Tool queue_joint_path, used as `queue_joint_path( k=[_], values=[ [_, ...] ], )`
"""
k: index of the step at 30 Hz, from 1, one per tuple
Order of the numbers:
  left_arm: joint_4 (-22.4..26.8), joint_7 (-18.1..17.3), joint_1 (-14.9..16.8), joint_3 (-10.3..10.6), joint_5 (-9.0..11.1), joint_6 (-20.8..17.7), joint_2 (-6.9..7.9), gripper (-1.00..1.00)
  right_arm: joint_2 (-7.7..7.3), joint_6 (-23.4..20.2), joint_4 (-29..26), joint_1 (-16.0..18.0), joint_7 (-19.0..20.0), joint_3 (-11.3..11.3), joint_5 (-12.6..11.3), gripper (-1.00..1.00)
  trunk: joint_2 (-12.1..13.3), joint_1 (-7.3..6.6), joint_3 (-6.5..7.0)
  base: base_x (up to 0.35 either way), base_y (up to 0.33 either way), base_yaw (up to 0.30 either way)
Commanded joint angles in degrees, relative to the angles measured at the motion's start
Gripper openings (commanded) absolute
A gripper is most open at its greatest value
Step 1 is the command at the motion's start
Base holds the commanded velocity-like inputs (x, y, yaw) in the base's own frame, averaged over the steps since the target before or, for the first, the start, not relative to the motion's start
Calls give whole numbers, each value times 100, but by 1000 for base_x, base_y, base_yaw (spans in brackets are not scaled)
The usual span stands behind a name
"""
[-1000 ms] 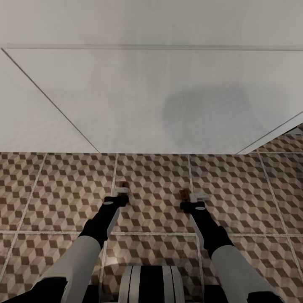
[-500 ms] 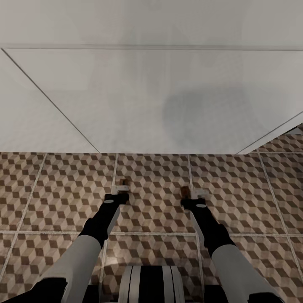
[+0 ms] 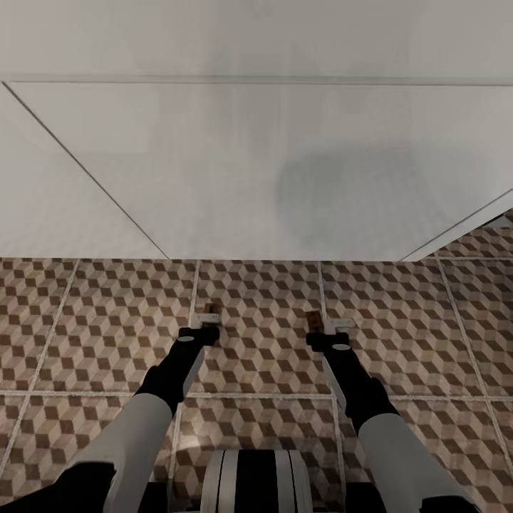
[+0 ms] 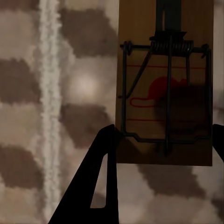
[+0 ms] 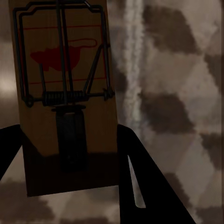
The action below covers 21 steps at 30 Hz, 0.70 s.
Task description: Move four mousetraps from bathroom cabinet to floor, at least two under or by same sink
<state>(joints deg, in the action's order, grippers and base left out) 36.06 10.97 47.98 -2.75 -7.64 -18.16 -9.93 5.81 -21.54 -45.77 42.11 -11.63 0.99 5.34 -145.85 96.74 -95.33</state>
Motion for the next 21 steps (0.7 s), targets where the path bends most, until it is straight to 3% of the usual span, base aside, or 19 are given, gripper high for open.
queue_joint_path(
  k=[1,12,21],
  values=[
    [0,-7,4,-25,-66,-35,-7,-100,-1,-45,-10,1,-35,11,41,-100,-1,-1,-3,0,0,0],
    [-481,-1,378,-31,-69,-101,-7,-100,-8,-83,-25,7,-70,15,46,-100,-1,-1,-3,0,0,0],
    [-569,1,436,-48,-79,-27,-7,-100,-25,-123,-66,7,-80,15,55,-100,-1,-1,-3,0,0,0]
  ],
)
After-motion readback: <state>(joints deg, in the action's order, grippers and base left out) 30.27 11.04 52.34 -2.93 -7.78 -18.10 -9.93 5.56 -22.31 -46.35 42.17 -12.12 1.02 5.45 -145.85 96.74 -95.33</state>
